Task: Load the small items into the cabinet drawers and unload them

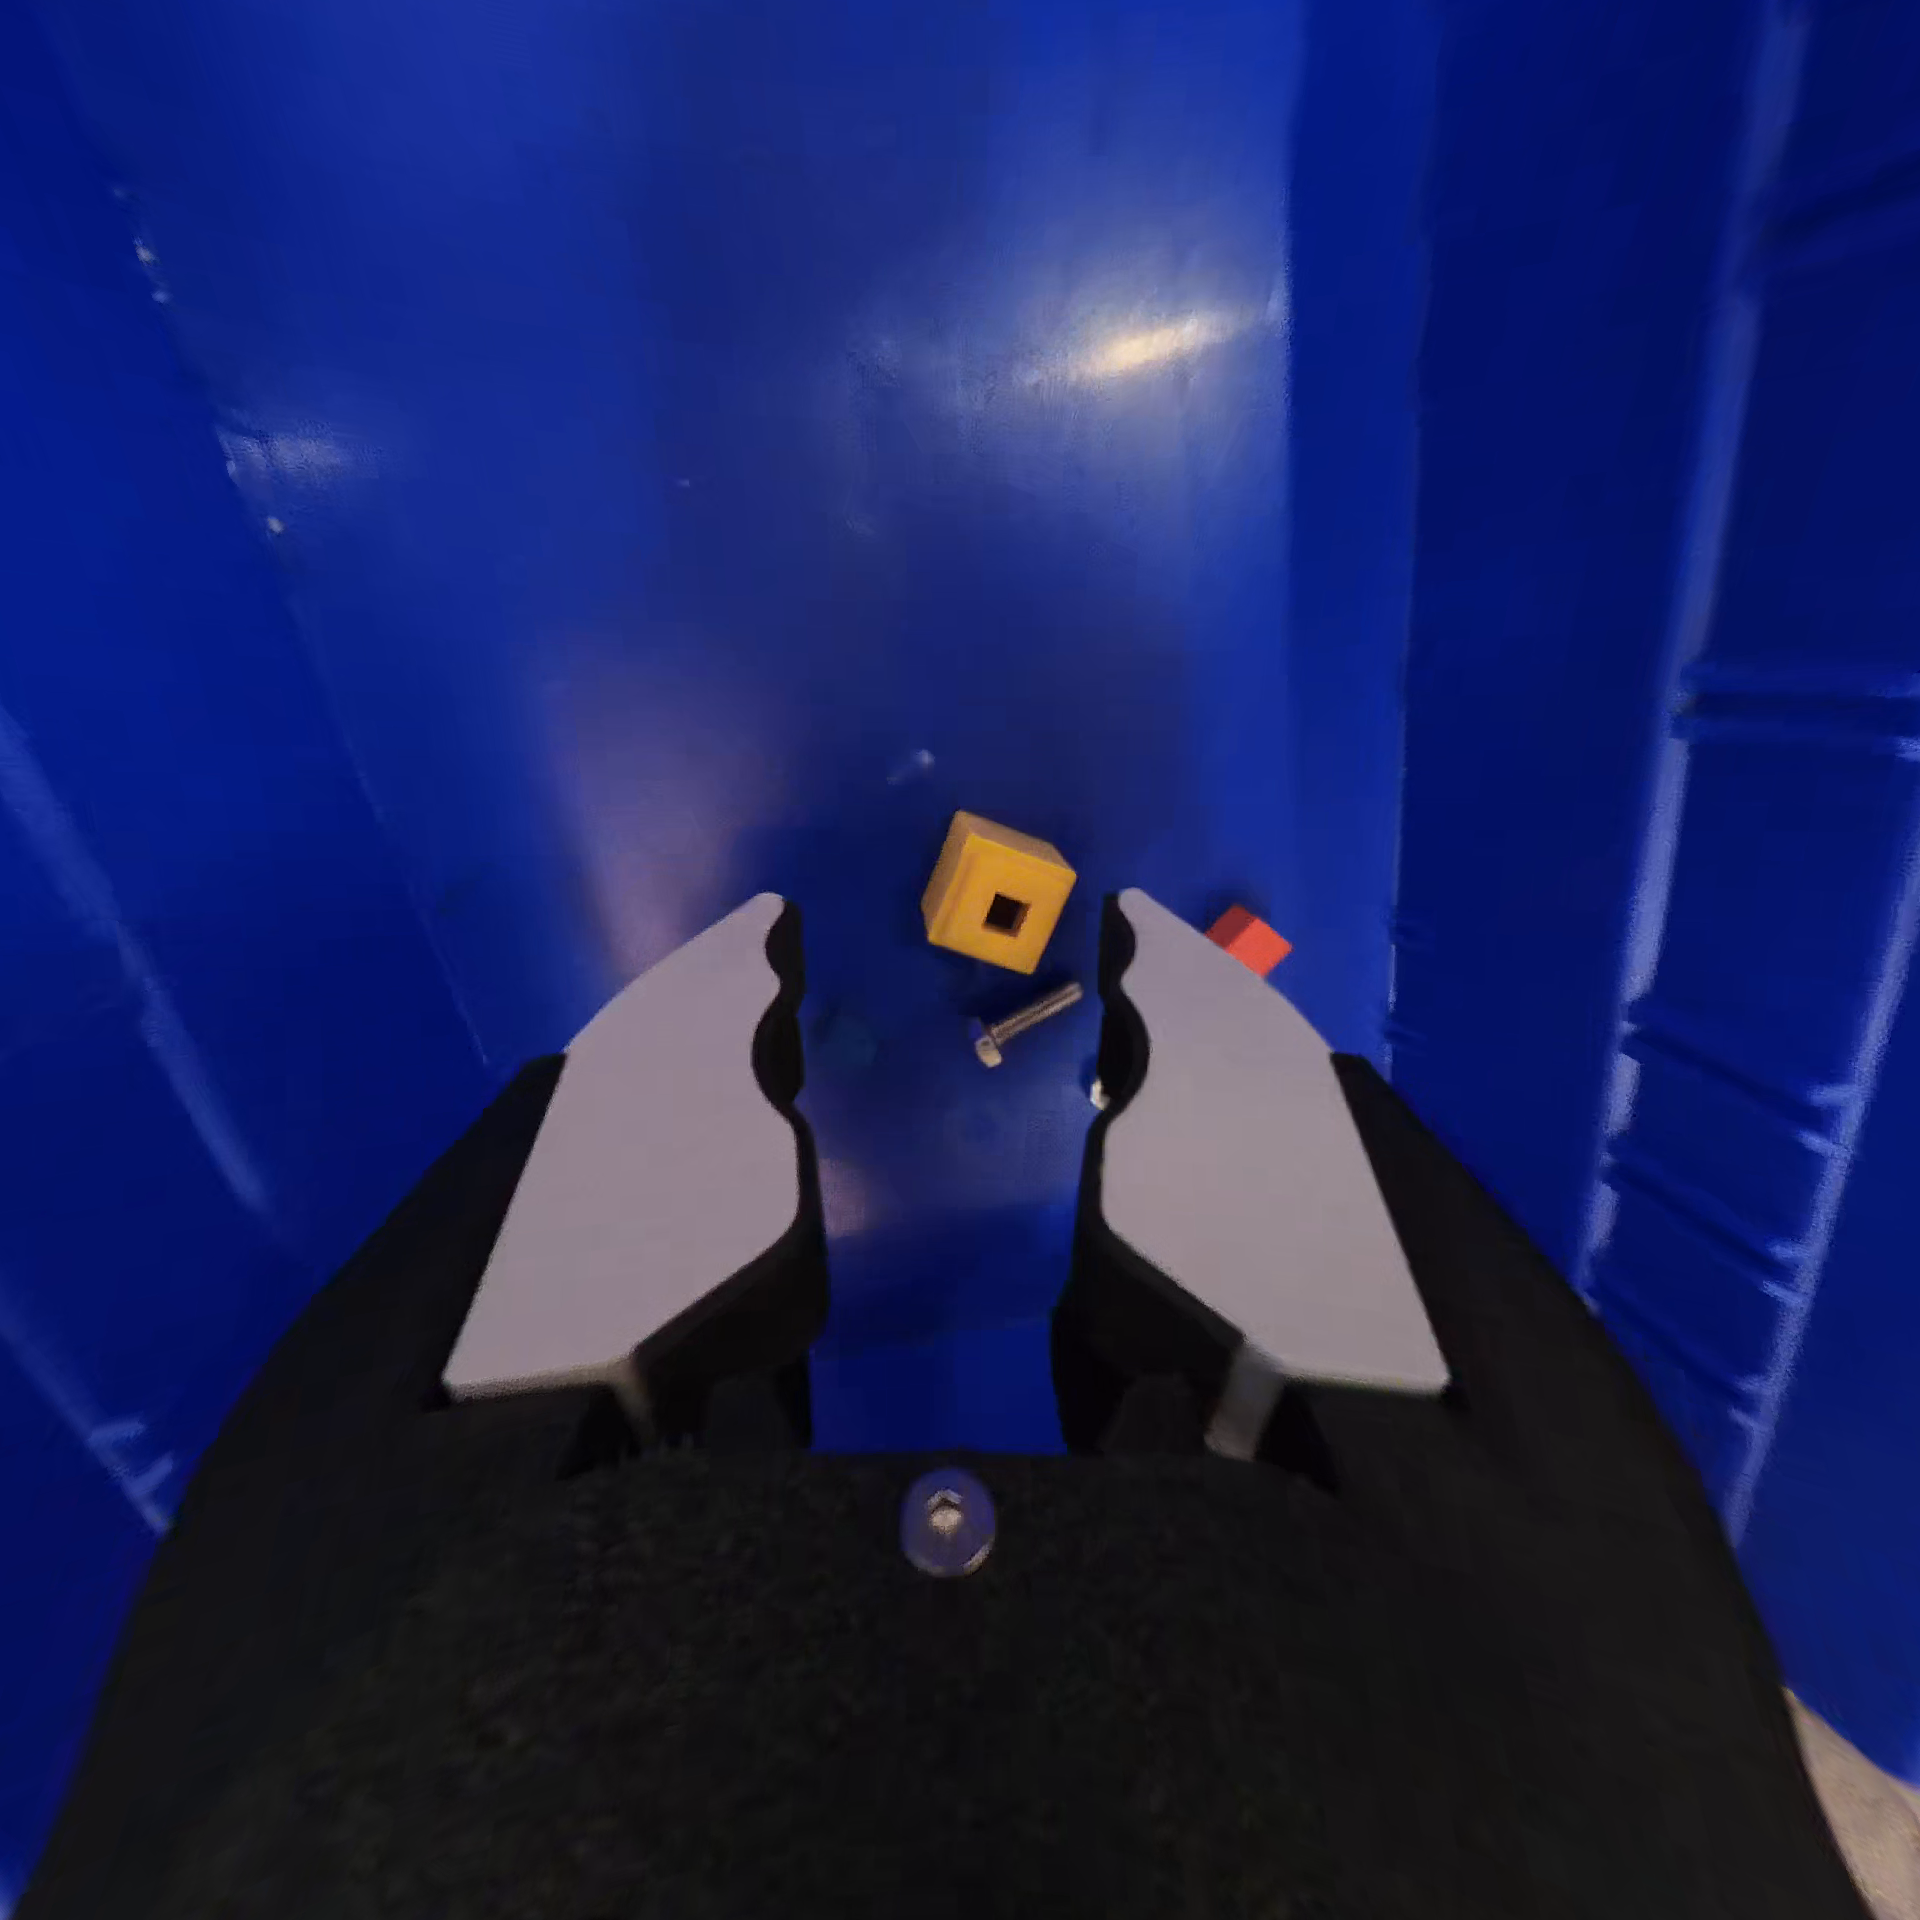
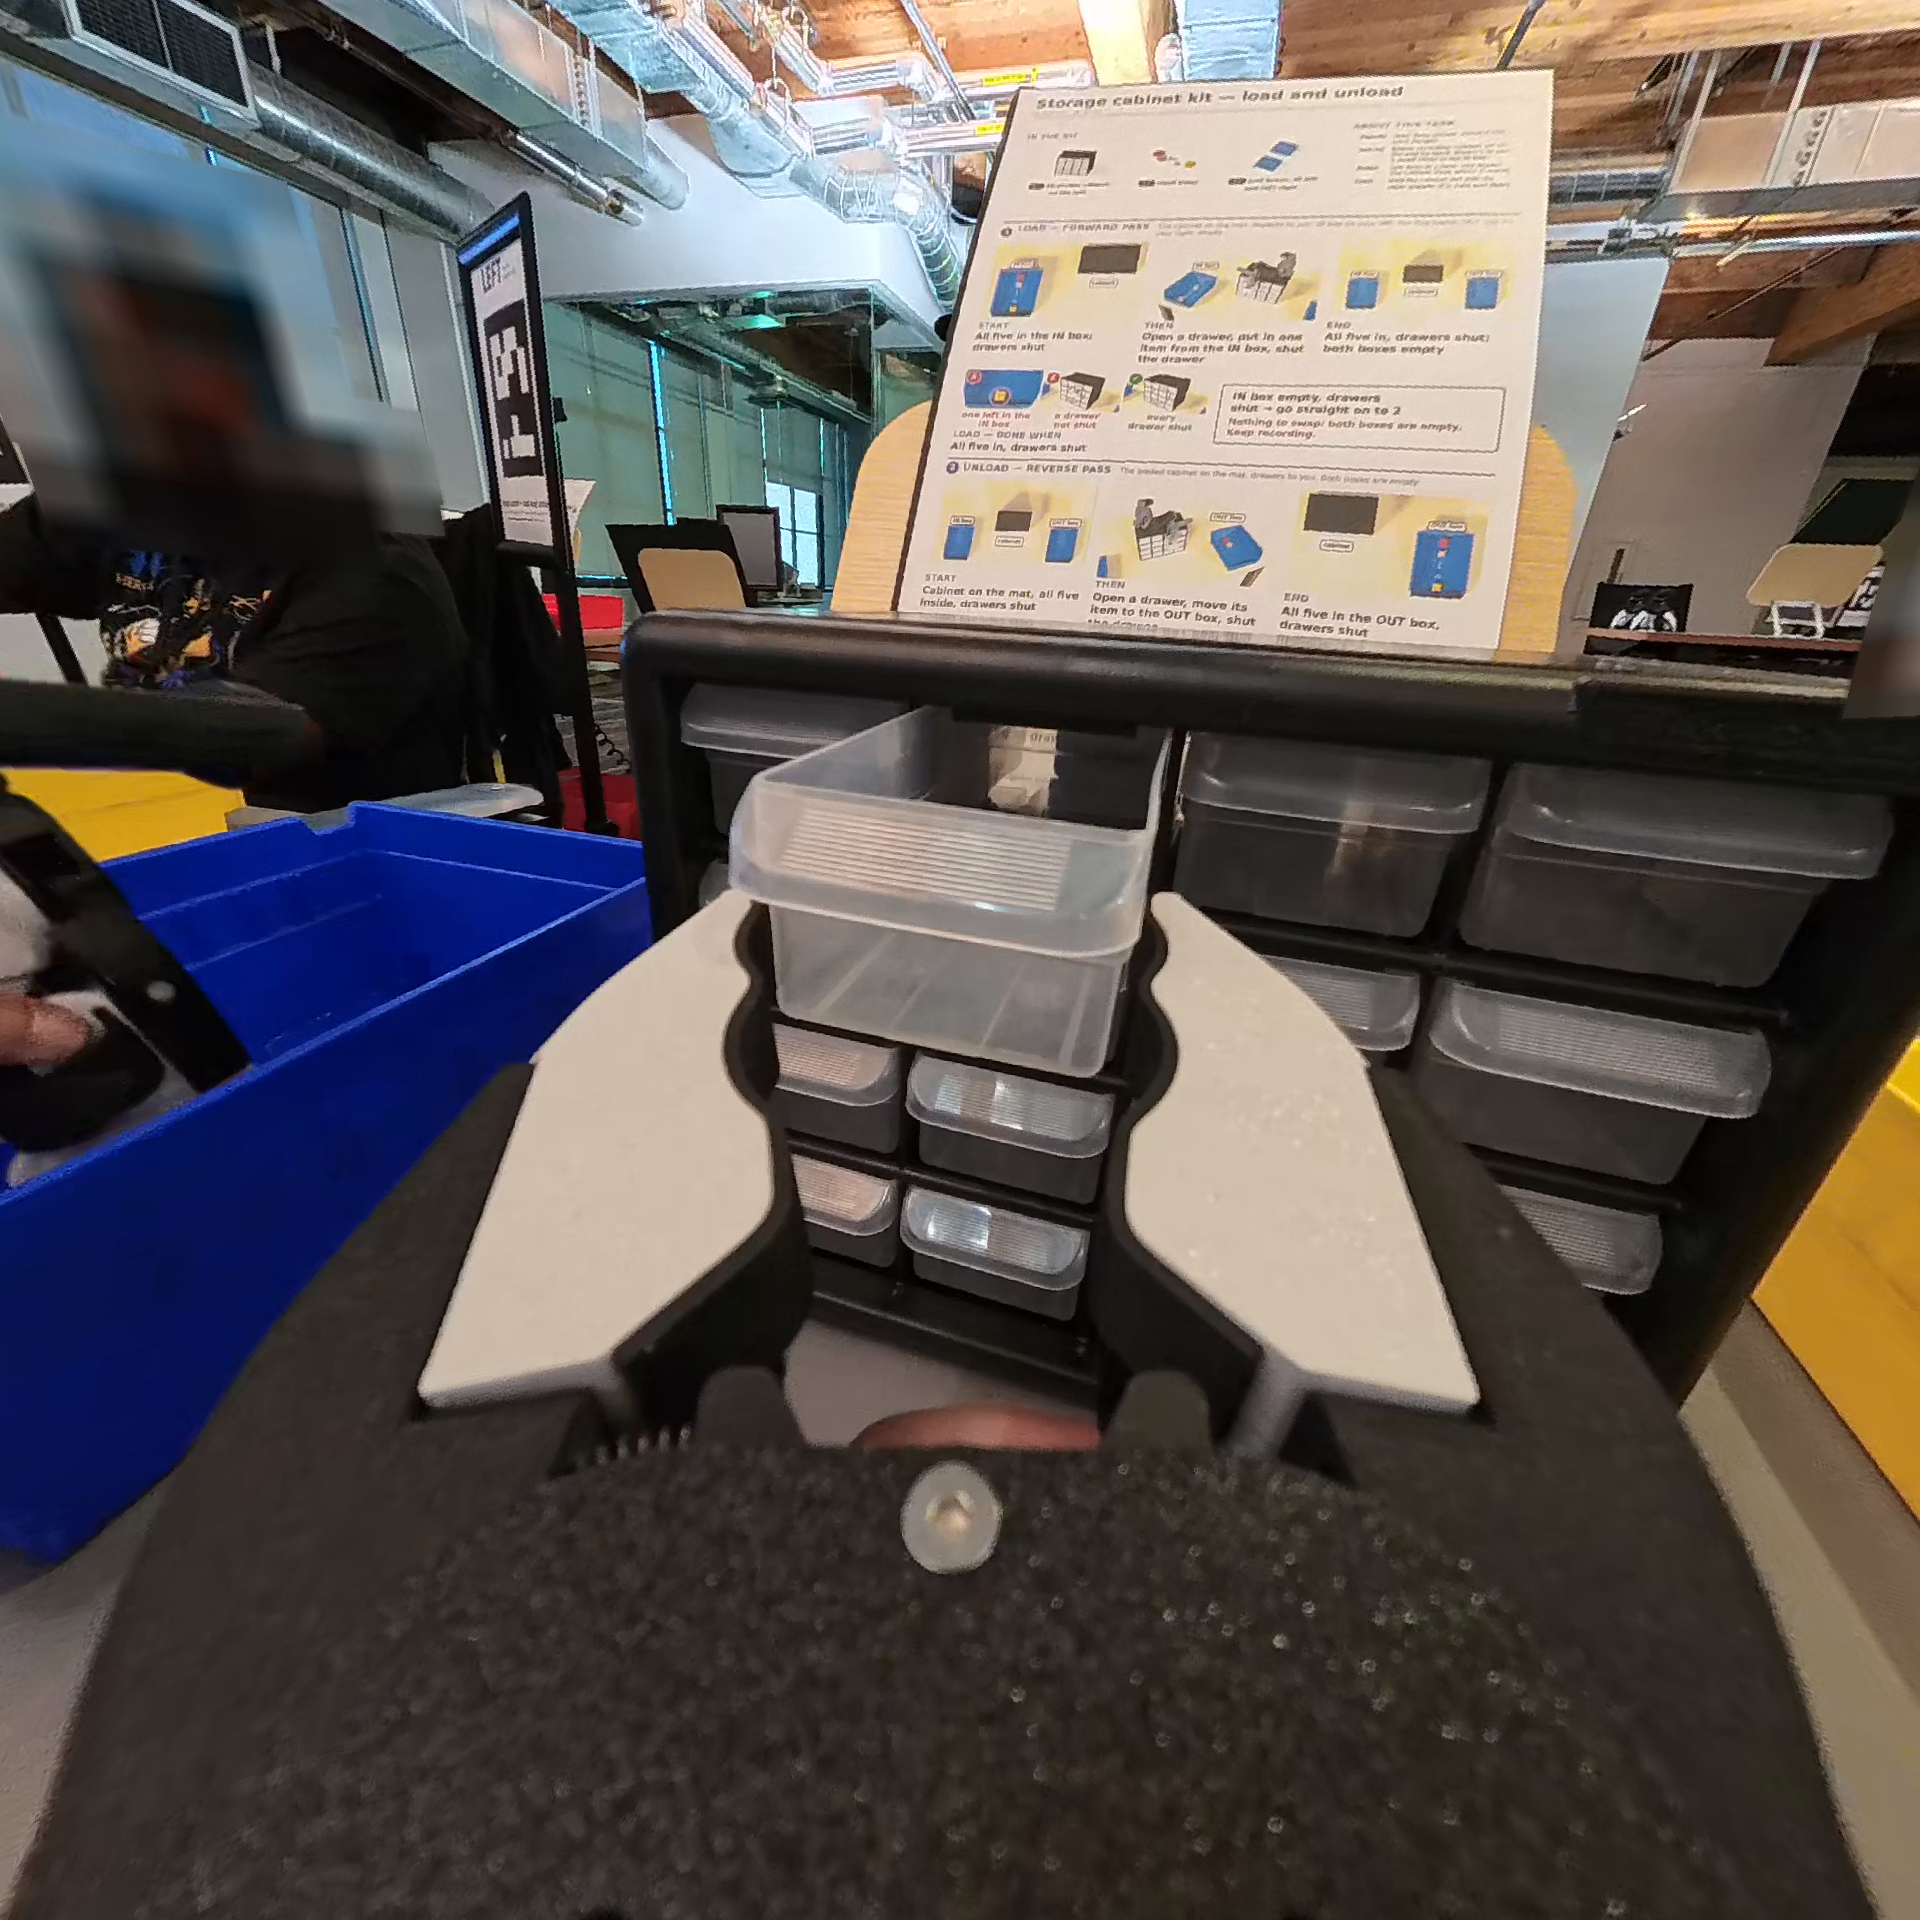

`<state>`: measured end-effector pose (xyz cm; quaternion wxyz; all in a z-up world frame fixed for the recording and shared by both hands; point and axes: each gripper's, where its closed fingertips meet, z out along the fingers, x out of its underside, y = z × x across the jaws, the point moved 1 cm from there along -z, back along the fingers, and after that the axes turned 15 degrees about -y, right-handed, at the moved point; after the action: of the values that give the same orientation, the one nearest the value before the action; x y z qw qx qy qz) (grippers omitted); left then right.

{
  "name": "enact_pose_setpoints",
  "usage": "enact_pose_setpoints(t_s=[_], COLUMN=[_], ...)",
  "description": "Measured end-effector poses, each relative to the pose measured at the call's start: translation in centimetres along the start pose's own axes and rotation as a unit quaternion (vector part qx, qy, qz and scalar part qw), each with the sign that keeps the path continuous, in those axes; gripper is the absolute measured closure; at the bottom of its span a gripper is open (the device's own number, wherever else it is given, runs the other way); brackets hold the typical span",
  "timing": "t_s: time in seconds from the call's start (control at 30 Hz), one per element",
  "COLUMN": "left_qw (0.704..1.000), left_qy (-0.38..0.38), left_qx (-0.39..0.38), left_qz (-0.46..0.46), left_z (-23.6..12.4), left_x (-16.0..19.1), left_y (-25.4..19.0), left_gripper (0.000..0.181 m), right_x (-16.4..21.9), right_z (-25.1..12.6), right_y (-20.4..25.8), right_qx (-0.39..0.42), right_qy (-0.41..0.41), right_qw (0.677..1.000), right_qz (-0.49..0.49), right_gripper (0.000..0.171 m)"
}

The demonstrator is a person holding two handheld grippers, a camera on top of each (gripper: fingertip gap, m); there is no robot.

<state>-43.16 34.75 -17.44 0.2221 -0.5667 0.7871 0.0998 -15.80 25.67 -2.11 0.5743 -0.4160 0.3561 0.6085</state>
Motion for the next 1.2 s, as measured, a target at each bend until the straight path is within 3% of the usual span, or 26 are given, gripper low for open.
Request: enact_pose_setpoints(t_s=[0.1,0.23,0.37,0.5,0.6,0.7,0.8,1.03,1.2], left_qw=[0.999,0.998,0.984,0.933,0.869,0.808,0.779,0.773,0.773], left_qy=[-0.005,-0.038,-0.129,-0.206,-0.208,-0.159,-0.102,0.048,0.079], left_qx=[-0.005,0.012,0.093,0.220,0.265,0.236,0.171,0.149,0.133], left_qz=[0.031,0.041,0.078,0.194,0.361,0.516,0.595,0.614,0.615], left_z=[0.8,-1.0,-7.5,-16.0,-19.3,-19.0,-17.0,-12.7,-11.4], left_x=[-0.3,-1.8,-5.6,-8.2,-7.4,-6.3,-7.2,-7.6,-7.3], left_y=[-0.1,-0.9,-5.4,-14.7,-22.0,-26.9,-29.5,-31.2,-30.8], left_gripper=[0.160,0.160,0.160,0.160,0.160,0.160,0.160,0.160,0.160], right_x=[0.0,0.1,0.1,0.1,-0.2,-0.4,-0.4,-0.5,-0.7], right_z=[0.0,0.0,0.0,-0.2,-0.4,-0.7,-1.0,-1.3,-1.9], right_y=[0.0,0.0,0.0,0.1,0.3,0.5,0.5,0.6,0.7], right_qx=[0.000,0.001,0.003,0.005,0.004,0.006,0.006,0.006,0.001], right_qy=[0.000,0.000,-0.001,-0.006,-0.017,-0.028,-0.035,-0.034,-0.033], right_qw=[1.000,1.000,1.000,1.000,1.000,0.999,0.999,0.999,0.999], right_qz=[-0.001,-0.004,-0.008,-0.011,-0.020,-0.021,-0.021,-0.023,-0.027], right_gripper=[0.106,0.106,0.106,0.106,0.107,0.107,0.107,0.107,0.107])
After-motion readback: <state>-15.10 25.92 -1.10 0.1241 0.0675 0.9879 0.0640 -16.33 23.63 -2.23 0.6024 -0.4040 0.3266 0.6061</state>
